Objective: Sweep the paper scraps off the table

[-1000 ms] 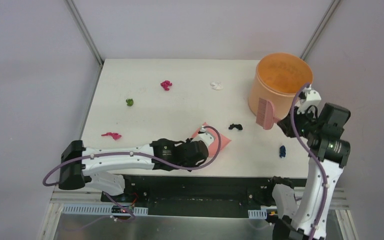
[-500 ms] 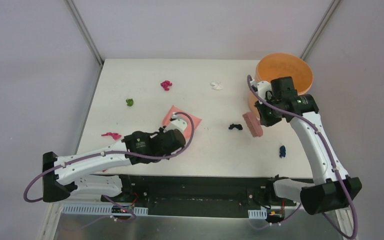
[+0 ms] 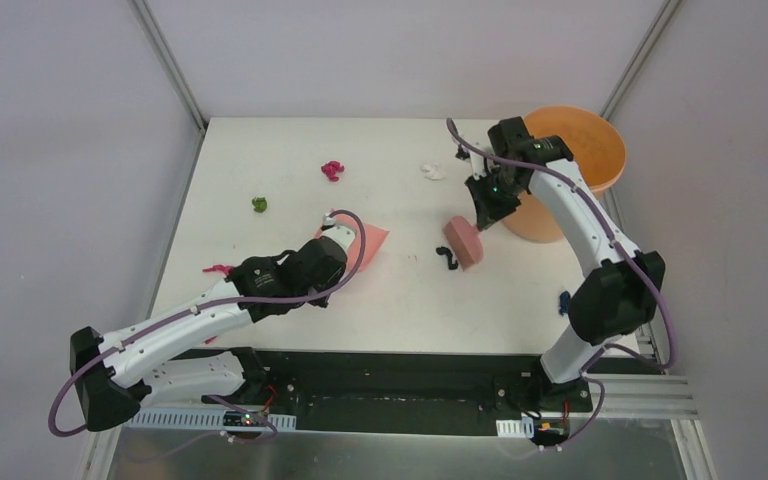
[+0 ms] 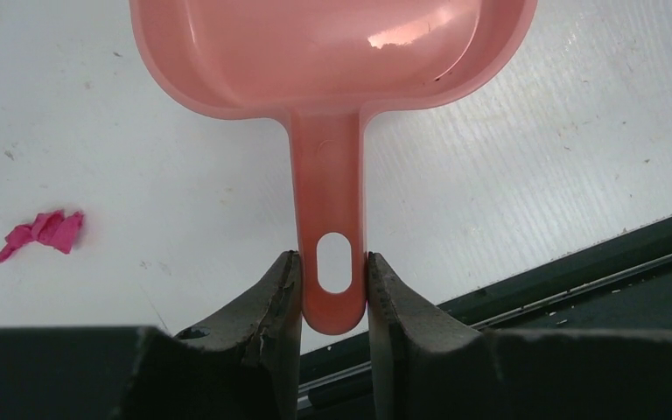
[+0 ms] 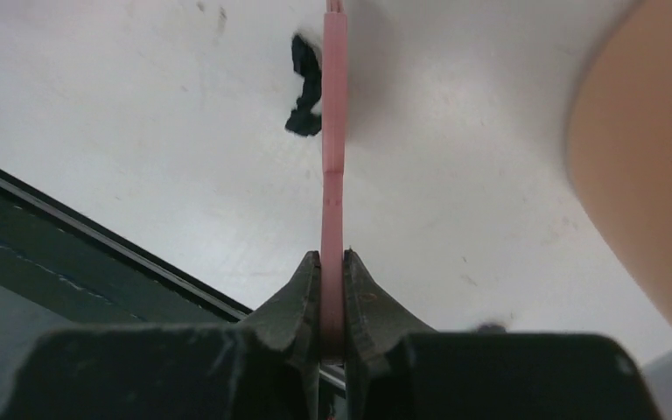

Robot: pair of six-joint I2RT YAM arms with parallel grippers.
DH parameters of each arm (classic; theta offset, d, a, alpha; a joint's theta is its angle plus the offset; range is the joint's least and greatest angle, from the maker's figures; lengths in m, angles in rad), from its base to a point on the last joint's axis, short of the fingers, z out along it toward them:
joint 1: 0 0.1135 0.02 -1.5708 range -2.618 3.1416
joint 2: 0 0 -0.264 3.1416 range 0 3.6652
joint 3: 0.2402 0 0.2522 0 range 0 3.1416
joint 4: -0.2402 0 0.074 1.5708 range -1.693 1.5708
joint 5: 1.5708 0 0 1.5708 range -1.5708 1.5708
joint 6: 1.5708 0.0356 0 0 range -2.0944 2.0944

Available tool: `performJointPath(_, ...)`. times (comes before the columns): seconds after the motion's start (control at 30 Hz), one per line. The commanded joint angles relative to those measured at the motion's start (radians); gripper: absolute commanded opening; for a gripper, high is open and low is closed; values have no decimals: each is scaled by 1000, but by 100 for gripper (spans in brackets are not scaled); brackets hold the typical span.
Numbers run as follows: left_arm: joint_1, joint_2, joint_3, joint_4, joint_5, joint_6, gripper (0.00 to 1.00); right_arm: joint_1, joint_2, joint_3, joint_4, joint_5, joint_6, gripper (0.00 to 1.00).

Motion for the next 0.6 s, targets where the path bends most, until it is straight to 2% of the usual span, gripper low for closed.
performJointPath(0.0, 27, -38, -50, 94, 70, -21, 0, 25, 96, 217, -37, -207, 64, 0)
performJointPath(0.1, 28, 15, -35, 61, 83, -49, 0, 23, 131, 299, -7, -159, 34, 0)
performJointPath(0.27, 33, 122, -34, 82, 194, -35, 0, 24, 216, 458, 141, -287, 87, 0)
performJointPath(0.43, 61, 170, -20, 74, 206, -33, 0, 28, 383, 572, 395, -500, 277, 0)
performJointPath(0.53, 64, 131, -43, 113, 229, -4, 0, 42, 507, 638, 591, -589, 451, 0)
performJointPath(0.57, 64, 113, -52, 125, 235, 2, 0, 45, 545, 656, 663, -608, 553, 0)
